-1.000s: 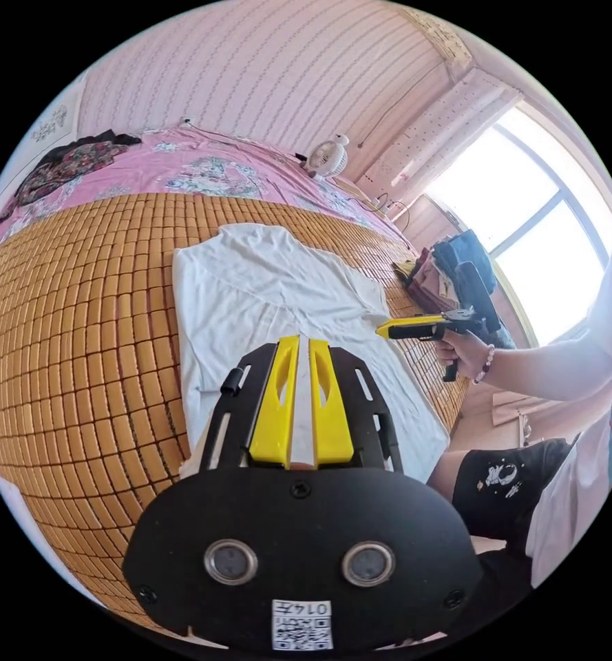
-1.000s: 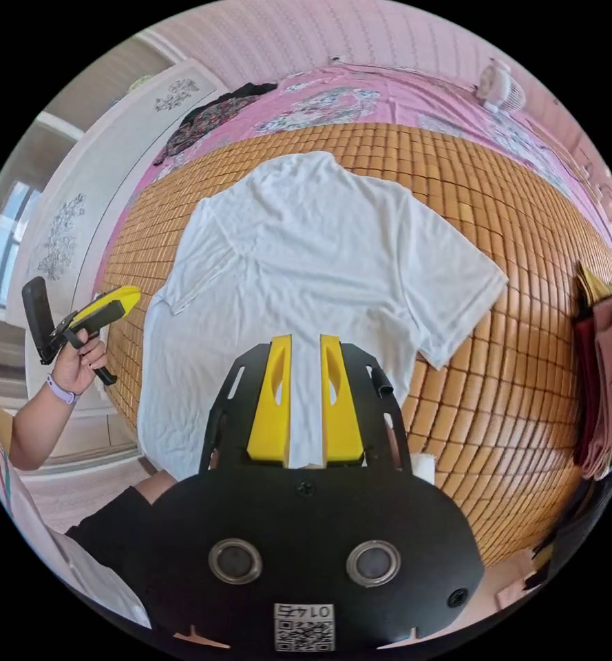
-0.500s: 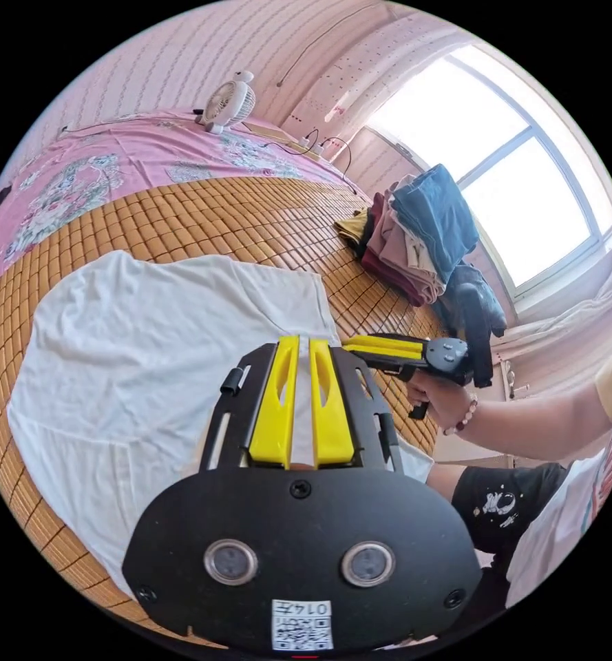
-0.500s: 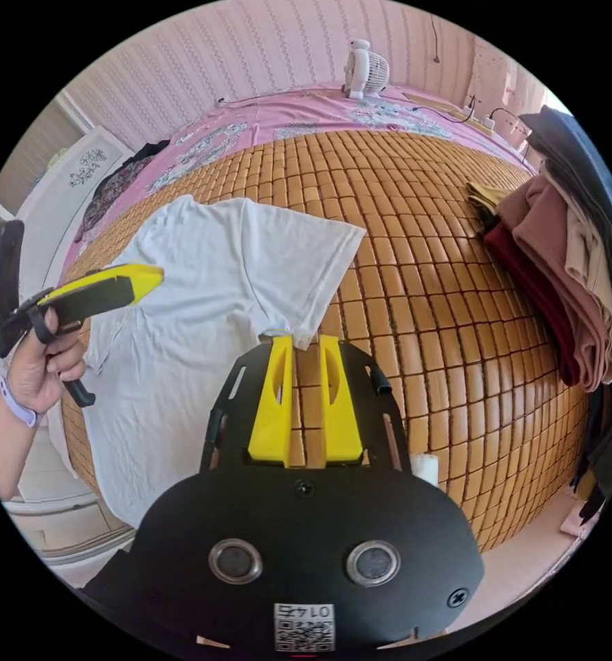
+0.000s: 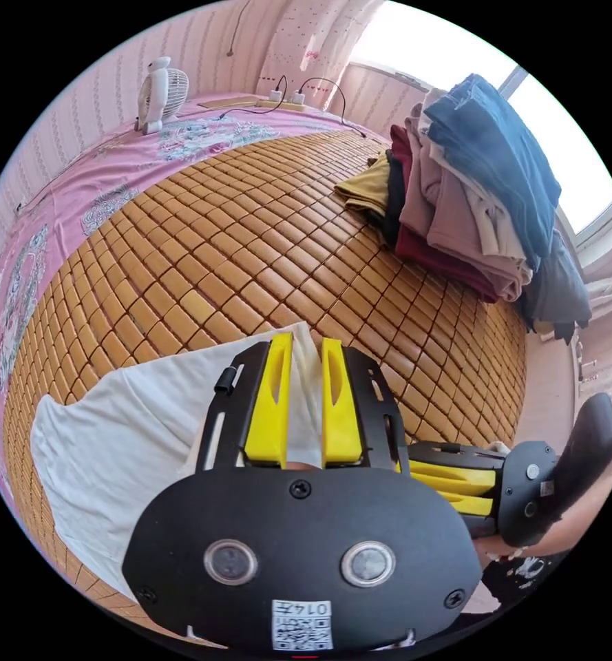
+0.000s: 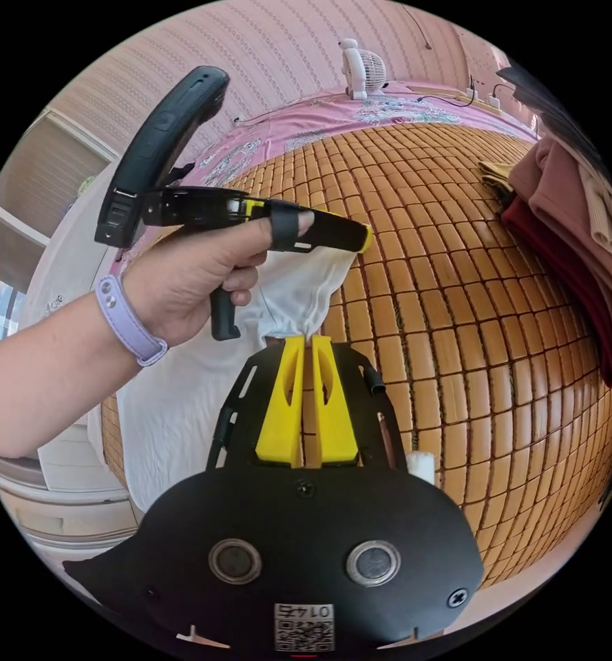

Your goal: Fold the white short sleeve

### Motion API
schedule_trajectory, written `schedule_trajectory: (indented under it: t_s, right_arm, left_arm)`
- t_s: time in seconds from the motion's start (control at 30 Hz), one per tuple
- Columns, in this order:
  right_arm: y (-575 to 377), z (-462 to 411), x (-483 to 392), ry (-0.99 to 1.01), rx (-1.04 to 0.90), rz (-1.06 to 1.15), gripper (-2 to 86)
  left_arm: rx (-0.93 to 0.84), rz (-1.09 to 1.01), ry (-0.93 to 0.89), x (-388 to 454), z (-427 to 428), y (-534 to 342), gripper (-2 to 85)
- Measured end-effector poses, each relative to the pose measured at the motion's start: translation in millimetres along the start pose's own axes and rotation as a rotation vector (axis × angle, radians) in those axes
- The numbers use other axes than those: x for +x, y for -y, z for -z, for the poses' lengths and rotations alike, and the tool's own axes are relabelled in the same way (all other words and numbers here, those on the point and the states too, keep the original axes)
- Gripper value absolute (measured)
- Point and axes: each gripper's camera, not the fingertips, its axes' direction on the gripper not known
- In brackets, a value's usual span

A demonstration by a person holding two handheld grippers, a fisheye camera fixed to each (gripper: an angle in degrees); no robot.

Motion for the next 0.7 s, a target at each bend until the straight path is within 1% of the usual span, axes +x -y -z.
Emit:
schedule_trajectory:
  t_s: [0.03, 0.1, 0.17, 0.23, 0.3, 0.37, 0.4, 0.43, 0.57, 0.63, 0.7]
  right_arm:
    - [-2, -1, 4, 0.003, 0.002, -0.004, 0.8]
    - [-6, 0, 6, -0.006, 0.013, 0.007, 0.7]
    - [-9, 4, -1, -0.046, 0.036, 0.090, 0.6]
    - [-12, 11, -9, -0.080, 0.060, 0.171, 0.7]
    - [-15, 21, -19, -0.085, 0.098, 0.268, 1.0]
    - [-20, 33, -32, -0.049, 0.122, 0.406, 2.4]
    - [-21, 36, -35, -0.032, 0.126, 0.431, 3.4]
    - [-22, 39, -37, 0.001, 0.125, 0.462, 5.5]
    - [-10, 28, -26, 0.092, 0.051, 0.451, 6.9]
    - [2, 16, -20, 0.107, 0.014, 0.422, 6.9]
    - [17, 4, -17, 0.122, -0.030, 0.404, 6.5]
  left_arm:
    - [-0.005, -0.022, 0.006, 3, 0, 0, 4.6]
    - [-0.030, -0.035, -0.029, 5, 5, -1, 0.4]
    - [-0.016, -0.023, -0.016, 1, 15, -8, -0.4]
    - [0.117, -0.009, 0.017, -6, 45, -23, -0.7]
    - [0.270, 0.013, 0.050, -20, 93, -57, -0.8]
    - [0.345, 0.047, 0.104, -31, 124, -94, -0.7]
    - [0.368, 0.077, 0.135, -38, 138, -121, -0.5]
    - [0.371, 0.092, 0.138, -42, 144, -134, -0.3]
    - [0.314, 0.170, 0.146, -65, 165, -216, 2.6]
    - [0.273, 0.261, 0.130, -80, 166, -245, 3.3]
    - [0.272, 0.417, 0.044, -102, 167, -280, 3.4]
